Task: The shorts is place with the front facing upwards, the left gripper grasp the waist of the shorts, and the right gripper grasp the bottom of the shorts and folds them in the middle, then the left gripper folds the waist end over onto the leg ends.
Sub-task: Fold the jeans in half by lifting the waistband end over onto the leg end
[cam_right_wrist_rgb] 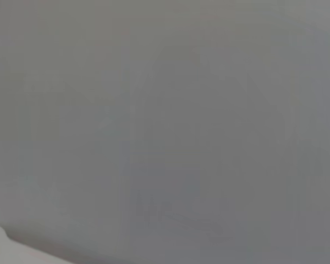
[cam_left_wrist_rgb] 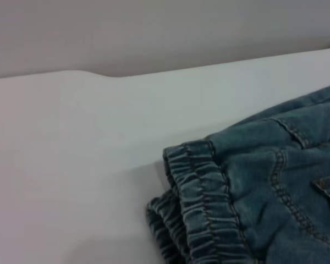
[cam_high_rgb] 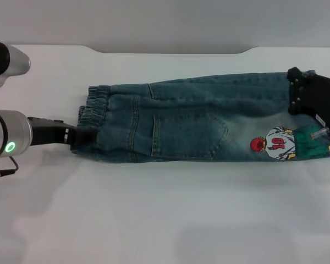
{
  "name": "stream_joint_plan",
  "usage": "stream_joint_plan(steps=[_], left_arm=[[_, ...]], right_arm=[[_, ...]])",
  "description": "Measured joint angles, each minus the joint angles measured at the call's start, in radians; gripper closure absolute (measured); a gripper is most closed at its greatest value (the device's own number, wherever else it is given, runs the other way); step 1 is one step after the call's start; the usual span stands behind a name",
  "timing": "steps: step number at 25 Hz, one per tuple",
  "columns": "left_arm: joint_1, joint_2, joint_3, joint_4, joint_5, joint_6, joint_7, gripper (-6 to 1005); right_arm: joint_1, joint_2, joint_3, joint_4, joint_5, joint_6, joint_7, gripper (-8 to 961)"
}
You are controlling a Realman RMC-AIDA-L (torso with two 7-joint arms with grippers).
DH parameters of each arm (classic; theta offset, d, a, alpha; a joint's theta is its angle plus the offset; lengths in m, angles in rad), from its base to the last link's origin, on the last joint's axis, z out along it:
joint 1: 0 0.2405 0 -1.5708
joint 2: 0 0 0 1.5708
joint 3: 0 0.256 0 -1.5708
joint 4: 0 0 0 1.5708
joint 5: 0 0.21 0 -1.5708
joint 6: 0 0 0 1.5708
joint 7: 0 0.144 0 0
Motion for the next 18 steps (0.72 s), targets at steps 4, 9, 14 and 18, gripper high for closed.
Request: stream_joint_plan(steps=[4, 9, 14, 18], left_arm=[[0.001, 0.000, 0.006, 0.004, 0.000, 0.000, -0.004, 150], [0.002, 0.001, 0.007, 0.008, -0.001, -0.001, -0.011, 150], [-0.008, 0.002, 0.006, 0.038, -0.002, -0.003, -0.012, 150], [-0.025, 0.001, 0.007, 0.067, -0.002, -0.004, -0.010, 161]], right_arm=[[0.003, 0.000, -0.019, -0.006, 0.021, 0.014, 0.002, 953], [0.011, 0.000, -0.064, -0.024, 0.066, 0.015, 0.004, 953], [0.013, 0.000, -0.066, -0.038, 0.067, 0.015, 0.005, 953], [0.013, -0.001, -0.066, -0.040, 0.067, 0.011, 0.005, 954]])
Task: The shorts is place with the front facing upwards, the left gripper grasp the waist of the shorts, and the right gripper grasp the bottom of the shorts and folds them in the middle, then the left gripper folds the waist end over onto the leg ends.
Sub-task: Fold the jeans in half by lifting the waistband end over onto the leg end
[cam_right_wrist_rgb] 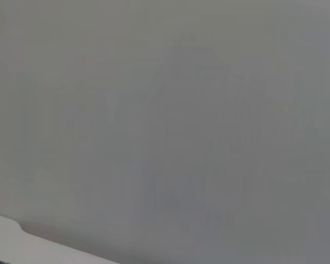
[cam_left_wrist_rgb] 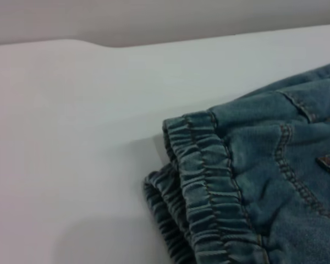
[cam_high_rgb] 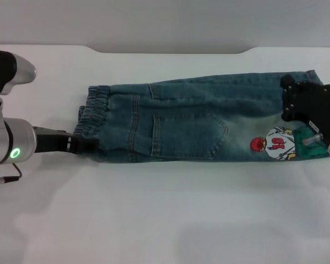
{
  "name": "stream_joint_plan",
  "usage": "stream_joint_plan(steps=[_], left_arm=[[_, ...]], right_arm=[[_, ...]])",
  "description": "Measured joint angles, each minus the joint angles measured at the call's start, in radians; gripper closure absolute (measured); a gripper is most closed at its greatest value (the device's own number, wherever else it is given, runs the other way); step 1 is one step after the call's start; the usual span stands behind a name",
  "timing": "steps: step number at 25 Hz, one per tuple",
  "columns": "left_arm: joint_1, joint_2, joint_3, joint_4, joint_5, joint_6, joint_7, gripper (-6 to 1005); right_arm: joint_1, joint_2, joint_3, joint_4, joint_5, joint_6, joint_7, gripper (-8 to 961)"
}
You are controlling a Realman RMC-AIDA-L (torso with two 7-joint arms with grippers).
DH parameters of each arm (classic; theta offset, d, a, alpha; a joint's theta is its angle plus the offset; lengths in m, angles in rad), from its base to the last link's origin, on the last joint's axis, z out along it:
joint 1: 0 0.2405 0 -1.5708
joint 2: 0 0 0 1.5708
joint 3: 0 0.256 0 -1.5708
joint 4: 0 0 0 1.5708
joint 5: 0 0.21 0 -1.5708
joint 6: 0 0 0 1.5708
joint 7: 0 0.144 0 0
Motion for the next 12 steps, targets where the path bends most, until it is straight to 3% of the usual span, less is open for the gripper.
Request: stream_joint_plan(steps=[12], left_arm=[[-0.062, -0.001, 0.009, 0.098, -0.001, 0.014, 0.003, 192]], right_arm=[[0.001, -0.002, -0.001, 0.000, 0.001, -0.005, 0.003, 955]])
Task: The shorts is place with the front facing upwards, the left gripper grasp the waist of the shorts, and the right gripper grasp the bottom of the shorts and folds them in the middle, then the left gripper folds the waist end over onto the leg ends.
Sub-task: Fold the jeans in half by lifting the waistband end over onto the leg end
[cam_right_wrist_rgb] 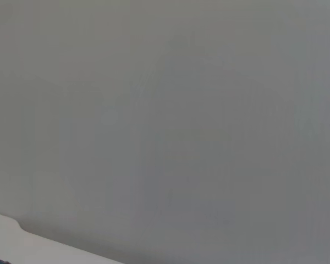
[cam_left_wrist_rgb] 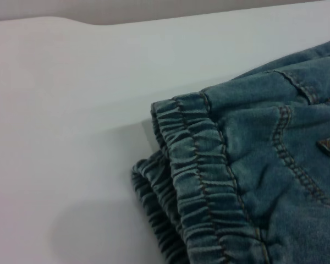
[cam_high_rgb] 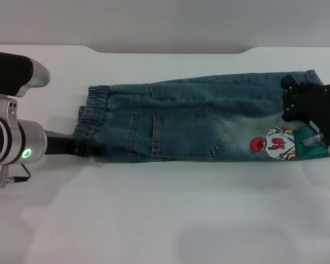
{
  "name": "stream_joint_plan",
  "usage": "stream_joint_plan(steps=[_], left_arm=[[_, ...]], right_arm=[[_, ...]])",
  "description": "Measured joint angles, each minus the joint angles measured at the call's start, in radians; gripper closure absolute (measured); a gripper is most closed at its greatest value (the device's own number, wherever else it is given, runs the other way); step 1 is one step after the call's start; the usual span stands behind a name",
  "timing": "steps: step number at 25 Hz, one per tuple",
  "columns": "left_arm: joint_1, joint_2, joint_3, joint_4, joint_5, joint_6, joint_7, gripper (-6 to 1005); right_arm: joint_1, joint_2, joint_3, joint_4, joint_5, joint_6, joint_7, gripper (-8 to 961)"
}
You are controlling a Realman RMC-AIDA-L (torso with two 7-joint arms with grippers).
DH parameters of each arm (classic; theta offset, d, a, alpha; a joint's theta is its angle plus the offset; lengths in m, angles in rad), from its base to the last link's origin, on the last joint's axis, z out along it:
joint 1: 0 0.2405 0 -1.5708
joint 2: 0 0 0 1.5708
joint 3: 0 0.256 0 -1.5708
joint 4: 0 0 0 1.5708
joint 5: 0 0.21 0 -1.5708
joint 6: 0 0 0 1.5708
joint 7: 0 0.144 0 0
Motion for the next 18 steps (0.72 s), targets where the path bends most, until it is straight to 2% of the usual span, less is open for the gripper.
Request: stream_joint_plan(steps=[8, 14, 18], left_arm=[[-0.023, 0.001, 0.014, 0.013, -0.002, 0.009, 0.008, 213], [-0.005, 0.003, 0.033, -0.008, -0.029, 0.056, 0.029, 229], [-0.005, 0.005, 0.032, -0.009, -0.045, 0.062, 0.030, 403]], right_arm=[[0.000, 0.000, 0.002, 0.001, 0.000, -0.002, 0.001, 954], [0.002, -0.002, 0.006, 0.002, 0.000, -0.002, 0.008, 953], [0.004, -0.002, 0.008, 0.001, 0.000, -0.002, 0.008, 953]])
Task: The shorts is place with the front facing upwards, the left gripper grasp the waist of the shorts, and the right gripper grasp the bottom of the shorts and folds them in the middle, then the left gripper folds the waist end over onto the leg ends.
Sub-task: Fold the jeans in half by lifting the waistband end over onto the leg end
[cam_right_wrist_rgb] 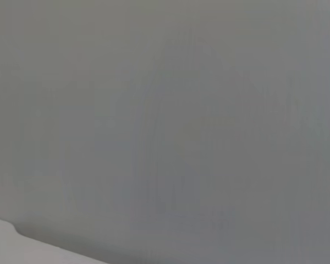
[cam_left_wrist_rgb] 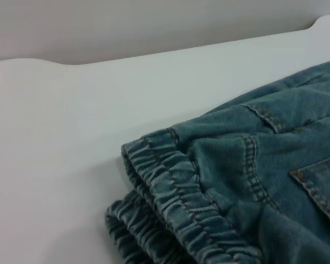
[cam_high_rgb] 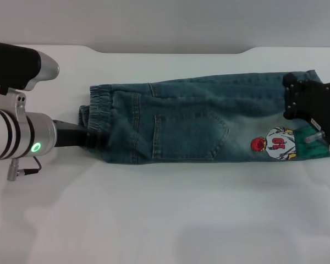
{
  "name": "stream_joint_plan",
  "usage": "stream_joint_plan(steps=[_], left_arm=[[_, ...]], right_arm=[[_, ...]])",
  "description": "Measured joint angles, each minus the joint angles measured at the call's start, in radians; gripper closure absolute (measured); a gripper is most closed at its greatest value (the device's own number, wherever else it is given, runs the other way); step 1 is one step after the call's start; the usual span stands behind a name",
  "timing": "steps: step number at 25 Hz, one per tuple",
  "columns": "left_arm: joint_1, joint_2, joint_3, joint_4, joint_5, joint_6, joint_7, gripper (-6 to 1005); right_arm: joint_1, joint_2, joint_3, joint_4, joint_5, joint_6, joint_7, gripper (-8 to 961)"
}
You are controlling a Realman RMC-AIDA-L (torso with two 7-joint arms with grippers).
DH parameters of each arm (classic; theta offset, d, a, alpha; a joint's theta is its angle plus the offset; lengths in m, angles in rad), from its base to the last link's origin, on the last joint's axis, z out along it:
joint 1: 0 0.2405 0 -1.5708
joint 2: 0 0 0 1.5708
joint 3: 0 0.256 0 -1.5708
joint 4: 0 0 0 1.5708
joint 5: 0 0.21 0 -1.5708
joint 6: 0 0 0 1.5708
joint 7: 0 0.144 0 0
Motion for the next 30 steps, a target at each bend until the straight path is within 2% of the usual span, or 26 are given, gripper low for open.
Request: stream_joint_plan(steps=[10, 16, 19, 26, 27, 30], left_arm=[[-0.004, 0.000, 0.000, 0.004, -0.012, 0.004, 0.003, 669], [0.015, 0.000, -0.013, -0.053, -0.038, 0.002, 0.012, 875], [0.052, 0.001, -0.041, -0.153, -0.103, 0.004, 0.054, 950], [0.064, 0.001, -0.043, -0.239, -0.124, 0.003, 0.065, 950], [0.064, 0.001, -0.040, -0.293, -0.132, 0.002, 0.068, 951], [0.064, 0.001, -0.036, -0.335, -0.134, 0.001, 0.068, 951]], right_arm=[[0.000, 0.000, 0.001, -0.001, 0.000, 0.000, 0.002, 953], [-0.001, 0.000, -0.006, -0.001, 0.000, 0.000, 0.008, 954], [-0.001, 0.000, -0.007, -0.002, 0.000, 0.000, 0.013, 954], [0.037, 0.003, -0.008, -0.056, 0.000, 0.000, 0.039, 954], [0.045, 0.004, -0.008, -0.067, 0.000, 0.000, 0.043, 954], [0.065, 0.005, -0.009, -0.087, 0.000, 0.000, 0.048, 954]])
